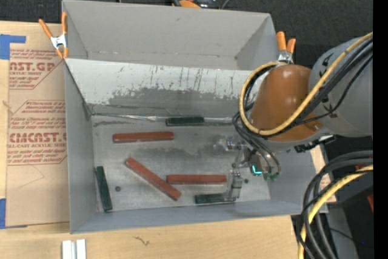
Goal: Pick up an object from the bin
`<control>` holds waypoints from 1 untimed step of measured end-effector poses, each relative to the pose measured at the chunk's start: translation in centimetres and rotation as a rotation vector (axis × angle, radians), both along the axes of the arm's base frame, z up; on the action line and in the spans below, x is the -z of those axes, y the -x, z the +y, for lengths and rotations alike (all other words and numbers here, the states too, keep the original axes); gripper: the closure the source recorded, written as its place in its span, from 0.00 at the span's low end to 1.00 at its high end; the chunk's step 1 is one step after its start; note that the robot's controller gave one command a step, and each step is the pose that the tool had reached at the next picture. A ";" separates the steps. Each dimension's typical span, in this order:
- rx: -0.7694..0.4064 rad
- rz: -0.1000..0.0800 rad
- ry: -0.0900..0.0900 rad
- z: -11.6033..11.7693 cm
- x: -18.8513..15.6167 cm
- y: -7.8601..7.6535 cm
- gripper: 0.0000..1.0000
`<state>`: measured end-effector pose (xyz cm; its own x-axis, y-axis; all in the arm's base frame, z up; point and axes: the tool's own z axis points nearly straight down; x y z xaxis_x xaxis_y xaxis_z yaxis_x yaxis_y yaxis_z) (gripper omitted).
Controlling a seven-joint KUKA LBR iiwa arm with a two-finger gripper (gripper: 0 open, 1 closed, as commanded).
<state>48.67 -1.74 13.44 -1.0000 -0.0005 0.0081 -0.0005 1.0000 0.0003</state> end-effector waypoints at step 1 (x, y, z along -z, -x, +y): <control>0.032 -0.009 -0.003 9.4 6.8 0.0 0.00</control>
Offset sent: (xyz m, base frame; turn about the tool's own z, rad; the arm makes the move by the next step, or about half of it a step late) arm 0.0001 0.0875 -0.0644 0.0397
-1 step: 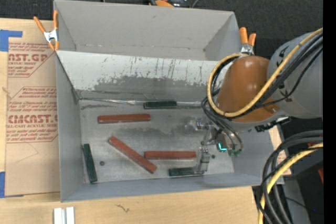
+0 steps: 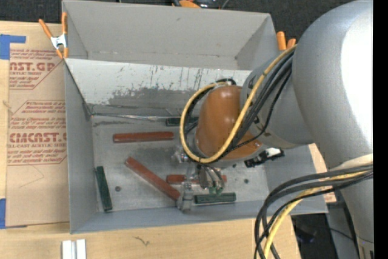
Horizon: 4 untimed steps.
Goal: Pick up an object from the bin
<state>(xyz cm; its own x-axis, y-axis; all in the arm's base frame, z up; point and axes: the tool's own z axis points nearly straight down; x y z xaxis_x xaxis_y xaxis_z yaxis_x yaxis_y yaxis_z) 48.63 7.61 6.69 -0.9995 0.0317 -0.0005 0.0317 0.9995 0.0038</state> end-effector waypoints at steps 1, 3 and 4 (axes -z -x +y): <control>-0.045 -0.002 -0.001 7.8 -3.4 0.0 0.00; 0.189 0.004 0.004 6.8 -0.1 0.0 0.00; 0.189 0.001 0.004 6.8 -0.1 0.0 0.00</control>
Offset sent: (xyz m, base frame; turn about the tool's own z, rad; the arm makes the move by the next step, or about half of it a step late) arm -0.0001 0.0712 0.0331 -0.0350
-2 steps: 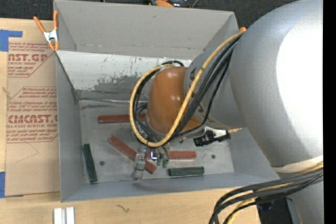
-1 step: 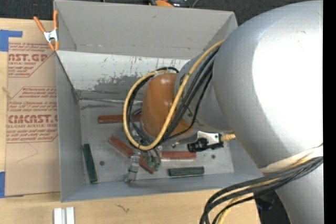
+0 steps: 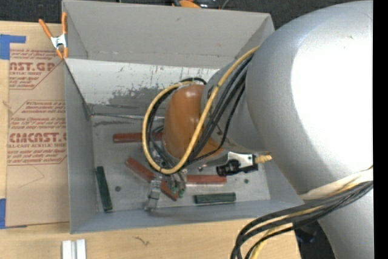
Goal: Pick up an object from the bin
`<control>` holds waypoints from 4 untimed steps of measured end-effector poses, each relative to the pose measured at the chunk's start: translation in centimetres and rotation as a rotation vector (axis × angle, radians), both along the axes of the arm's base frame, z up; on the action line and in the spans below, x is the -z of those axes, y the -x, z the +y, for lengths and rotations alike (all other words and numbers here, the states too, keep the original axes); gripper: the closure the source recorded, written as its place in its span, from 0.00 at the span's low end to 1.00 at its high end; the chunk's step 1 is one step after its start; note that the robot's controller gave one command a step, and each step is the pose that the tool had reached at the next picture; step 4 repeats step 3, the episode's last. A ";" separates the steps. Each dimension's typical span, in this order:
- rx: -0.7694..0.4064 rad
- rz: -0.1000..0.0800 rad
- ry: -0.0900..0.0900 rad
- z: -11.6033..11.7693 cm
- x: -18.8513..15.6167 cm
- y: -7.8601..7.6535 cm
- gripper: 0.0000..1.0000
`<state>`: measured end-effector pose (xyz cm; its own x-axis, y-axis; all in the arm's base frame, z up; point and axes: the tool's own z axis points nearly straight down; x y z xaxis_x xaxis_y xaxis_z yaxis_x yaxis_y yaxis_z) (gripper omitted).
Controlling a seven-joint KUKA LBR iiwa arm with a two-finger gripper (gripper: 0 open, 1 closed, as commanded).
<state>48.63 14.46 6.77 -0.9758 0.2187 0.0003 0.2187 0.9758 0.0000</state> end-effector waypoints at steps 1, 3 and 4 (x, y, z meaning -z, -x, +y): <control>0.000 0.001 0.000 0.0 -0.1 0.0 1.00; -0.002 -0.006 -0.002 0.2 -12.7 -0.2 1.00; -0.002 -0.006 -0.002 0.2 -12.7 -0.2 1.00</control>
Offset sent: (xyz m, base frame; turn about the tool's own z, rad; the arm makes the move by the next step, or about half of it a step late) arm 0.0000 0.0000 0.0000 0.0000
